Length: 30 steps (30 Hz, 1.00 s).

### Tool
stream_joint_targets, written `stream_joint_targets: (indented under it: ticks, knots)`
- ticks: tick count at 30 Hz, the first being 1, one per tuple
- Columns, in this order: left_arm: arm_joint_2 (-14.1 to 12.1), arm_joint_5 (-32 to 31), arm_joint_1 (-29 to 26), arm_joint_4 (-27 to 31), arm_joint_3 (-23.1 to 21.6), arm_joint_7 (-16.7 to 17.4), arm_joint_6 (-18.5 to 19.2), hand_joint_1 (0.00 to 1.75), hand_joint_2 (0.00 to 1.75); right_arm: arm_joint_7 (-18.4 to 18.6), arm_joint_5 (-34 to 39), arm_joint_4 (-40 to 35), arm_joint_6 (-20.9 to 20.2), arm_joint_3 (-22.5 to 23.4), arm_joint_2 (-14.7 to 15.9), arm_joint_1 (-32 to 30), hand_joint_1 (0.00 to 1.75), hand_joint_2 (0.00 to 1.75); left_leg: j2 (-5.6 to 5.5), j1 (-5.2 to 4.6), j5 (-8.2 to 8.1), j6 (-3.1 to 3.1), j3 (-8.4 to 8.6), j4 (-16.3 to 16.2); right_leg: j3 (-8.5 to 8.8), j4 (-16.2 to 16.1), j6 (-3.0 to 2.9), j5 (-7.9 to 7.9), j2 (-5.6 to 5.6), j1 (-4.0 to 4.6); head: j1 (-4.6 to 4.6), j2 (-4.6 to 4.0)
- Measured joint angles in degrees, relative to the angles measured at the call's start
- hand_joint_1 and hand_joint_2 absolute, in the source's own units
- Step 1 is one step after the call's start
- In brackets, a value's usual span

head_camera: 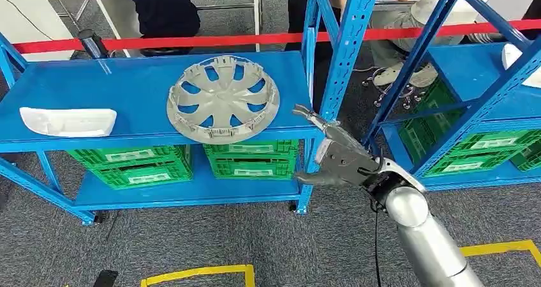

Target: Take the parts from the cabinet and place them on the table.

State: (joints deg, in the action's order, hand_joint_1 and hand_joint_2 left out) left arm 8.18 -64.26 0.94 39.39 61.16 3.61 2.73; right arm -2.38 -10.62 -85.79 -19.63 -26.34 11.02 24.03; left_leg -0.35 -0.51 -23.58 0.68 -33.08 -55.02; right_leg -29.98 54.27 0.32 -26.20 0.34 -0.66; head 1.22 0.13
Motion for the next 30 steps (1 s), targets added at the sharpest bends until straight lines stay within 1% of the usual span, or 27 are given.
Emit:
stream_joint_targets:
  ticks: [5,11,15,20,25,30]
  knots:
    - [-0.7,1.0,0.8,-1.9,-1.4,0.6,-1.0,0.0,0.0,0.4,-2.0,4.8,0.6,-0.3,-1.5,3.7,0.0,1.75,0.0,0.05,0.02,-0.03,0.0,0.0,-0.01,0.0,-0.01,0.0,0.0,0.04,0.0,0.0]
    - [-1.3,1.3,1.0,-3.4,-2.1,0.6,-1.2,0.0,0.0,0.4,-2.4,7.5,0.7,-0.4,-2.5,5.1,0.0,1.75,0.0,0.08,0.02,-0.03,-0.01,0.0,-0.02,0.1,-0.01,0.0,0.0,0.04,0.0,0.0]
    - [-2.2,4.3,1.1,-4.9,-2.5,-0.1,-2.7,0.0,0.0,0.1,-2.1,8.4,0.8,-1.2,-3.0,6.1,0.0,1.75,0.02,0.08,0.02,-0.03,-0.03,0.0,-0.05,0.1,-0.01,0.0,0.0,0.04,0.0,0.0]
    - [-3.0,6.2,1.4,-7.2,-3.4,-0.4,-3.1,0.0,0.0,-0.4,-0.2,10.1,1.7,-1.8,-2.8,7.8,0.0,1.75,-0.01,0.08,0.03,-0.02,-0.02,0.0,-0.05,0.0,-0.01,0.0,-0.01,0.03,0.0,0.0]
    - [-4.0,8.2,3.1,-12.7,-4.9,0.0,-5.1,0.0,0.0,-2.0,-2.7,15.0,2.3,-3.8,-2.1,10.6,0.0,1.75,0.05,0.06,0.06,0.0,-0.01,0.0,-0.03,0.1,0.0,0.04,0.03,0.02,0.0,0.0]
    - [-4.8,9.7,3.4,-16.3,-5.4,-0.5,-5.1,0.0,0.0,-2.0,-3.6,18.1,2.8,-5.7,-1.8,11.9,0.0,1.75,0.02,0.07,0.05,0.0,-0.03,0.0,-0.05,0.1,0.0,0.03,0.01,0.02,0.0,0.0]
